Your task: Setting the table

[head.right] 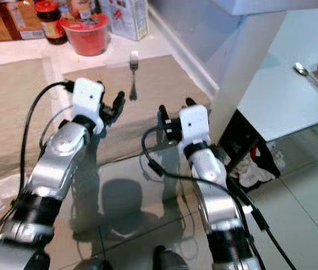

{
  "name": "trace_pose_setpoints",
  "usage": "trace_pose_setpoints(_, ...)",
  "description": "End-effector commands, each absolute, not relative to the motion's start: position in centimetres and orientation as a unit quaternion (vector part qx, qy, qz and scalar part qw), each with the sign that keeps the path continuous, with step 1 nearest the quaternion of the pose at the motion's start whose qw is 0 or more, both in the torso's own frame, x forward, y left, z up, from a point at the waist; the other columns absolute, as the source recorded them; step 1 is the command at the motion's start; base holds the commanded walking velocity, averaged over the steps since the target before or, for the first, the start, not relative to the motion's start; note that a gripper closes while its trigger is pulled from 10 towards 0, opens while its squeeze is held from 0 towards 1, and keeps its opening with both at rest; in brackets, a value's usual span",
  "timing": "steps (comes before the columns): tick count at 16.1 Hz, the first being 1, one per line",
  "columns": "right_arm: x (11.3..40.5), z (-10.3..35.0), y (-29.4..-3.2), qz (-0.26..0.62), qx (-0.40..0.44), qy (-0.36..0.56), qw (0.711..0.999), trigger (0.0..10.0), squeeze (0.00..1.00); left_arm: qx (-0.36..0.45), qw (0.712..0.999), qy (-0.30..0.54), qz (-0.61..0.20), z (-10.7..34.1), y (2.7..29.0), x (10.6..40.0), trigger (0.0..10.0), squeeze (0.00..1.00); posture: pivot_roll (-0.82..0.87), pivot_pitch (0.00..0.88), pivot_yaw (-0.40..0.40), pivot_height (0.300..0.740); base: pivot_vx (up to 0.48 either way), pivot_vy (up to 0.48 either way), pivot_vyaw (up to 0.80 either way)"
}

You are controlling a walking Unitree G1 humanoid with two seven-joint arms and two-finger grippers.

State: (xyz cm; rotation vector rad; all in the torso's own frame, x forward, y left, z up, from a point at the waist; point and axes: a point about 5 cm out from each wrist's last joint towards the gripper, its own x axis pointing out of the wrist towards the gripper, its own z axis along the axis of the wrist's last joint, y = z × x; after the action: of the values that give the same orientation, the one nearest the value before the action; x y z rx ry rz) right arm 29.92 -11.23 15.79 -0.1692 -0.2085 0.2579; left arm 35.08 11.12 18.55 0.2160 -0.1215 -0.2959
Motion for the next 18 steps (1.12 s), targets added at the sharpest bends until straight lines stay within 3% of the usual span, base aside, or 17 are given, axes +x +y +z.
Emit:
trace_pose_setpoints(1,29.4,15.7,-11.1,0.131,-0.094,-0.1,0.982,10.0,0.0,0.096,0.981,-0.069,-0.153,19.2,11.0,35.6,10.0,0.0,0.0,0.044,0.007,0.74,0.0,0.0,0.0)
trace_pose_setpoints(10,25.0,14.7,-12.6,0.1,-0.086,-0.072,0.989,10.0,0.0,0.082,0.97,-0.047,-0.223,22.5,4.6,40.2,10.0,0.0,-0.13,0.077,0.092,0.74,0.0,0.0,0.0)
trace_pose_setpoints(12,22.0,14.4,-13.6,0.088,-0.093,-0.053,0.99,10.0,0.0,0.081,0.97,-0.033,-0.226,22.8,3.7,40.6,10.0,0.0,-0.17,0.099,0.123,0.74,0.0,0.0,0.0)
trace_pose_setpoints(18,19.0,14.0,-14.3,0.066,-0.099,-0.024,0.993,10.0,0.0,0.108,0.971,0.016,-0.212,21.0,3.4,40.6,10.0,0.0,-0.26,0.161,0.154,0.74,0.0,0.0,0.0)
